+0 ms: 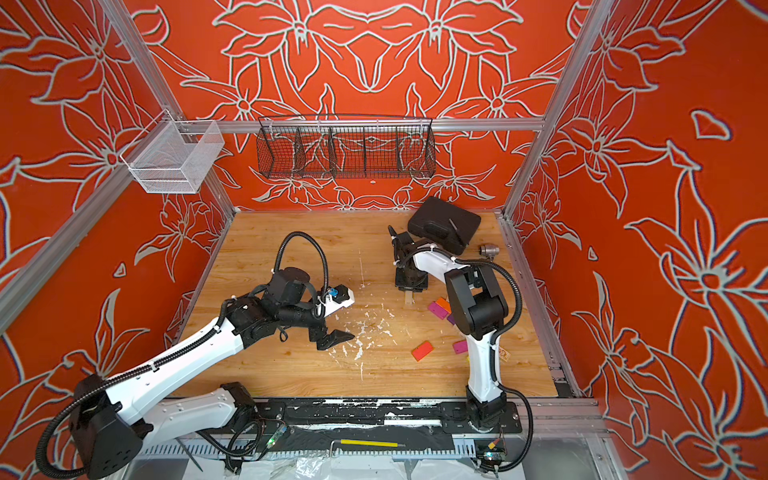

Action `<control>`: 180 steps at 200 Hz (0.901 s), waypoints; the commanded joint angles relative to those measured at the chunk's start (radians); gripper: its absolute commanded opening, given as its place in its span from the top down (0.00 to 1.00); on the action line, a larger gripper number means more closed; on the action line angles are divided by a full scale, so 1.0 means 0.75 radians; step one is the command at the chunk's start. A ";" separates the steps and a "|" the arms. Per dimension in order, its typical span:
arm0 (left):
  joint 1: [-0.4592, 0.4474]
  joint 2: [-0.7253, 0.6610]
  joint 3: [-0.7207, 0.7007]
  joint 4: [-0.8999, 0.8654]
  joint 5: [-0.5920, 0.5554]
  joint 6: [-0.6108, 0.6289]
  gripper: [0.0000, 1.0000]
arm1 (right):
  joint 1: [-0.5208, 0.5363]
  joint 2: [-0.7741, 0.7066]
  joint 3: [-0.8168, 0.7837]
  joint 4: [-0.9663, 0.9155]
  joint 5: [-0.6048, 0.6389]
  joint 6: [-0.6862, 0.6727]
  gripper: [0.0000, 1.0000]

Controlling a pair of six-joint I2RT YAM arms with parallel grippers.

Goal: Assemble the letter k with building blocks
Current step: Assemble the building block at the center of the board, then pick up the building block from the center of the board.

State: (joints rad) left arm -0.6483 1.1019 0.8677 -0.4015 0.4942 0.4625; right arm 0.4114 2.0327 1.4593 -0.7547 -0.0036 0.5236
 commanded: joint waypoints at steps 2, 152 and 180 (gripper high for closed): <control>-0.005 0.007 0.033 0.003 0.024 0.004 0.03 | 0.003 0.016 0.024 -0.031 0.024 0.005 0.62; -0.006 -0.057 0.004 0.069 0.074 -0.027 0.03 | -0.012 -0.668 -0.208 -0.086 0.277 0.111 0.37; -0.005 -0.078 -0.018 0.140 0.134 -0.073 0.03 | -0.057 -0.919 -0.383 -0.086 0.385 0.216 0.37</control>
State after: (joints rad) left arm -0.6479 1.0687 0.8673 -0.3595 0.5293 0.4377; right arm 0.4000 1.4624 1.2736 -0.7738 0.1627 0.5896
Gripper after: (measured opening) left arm 0.975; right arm 0.629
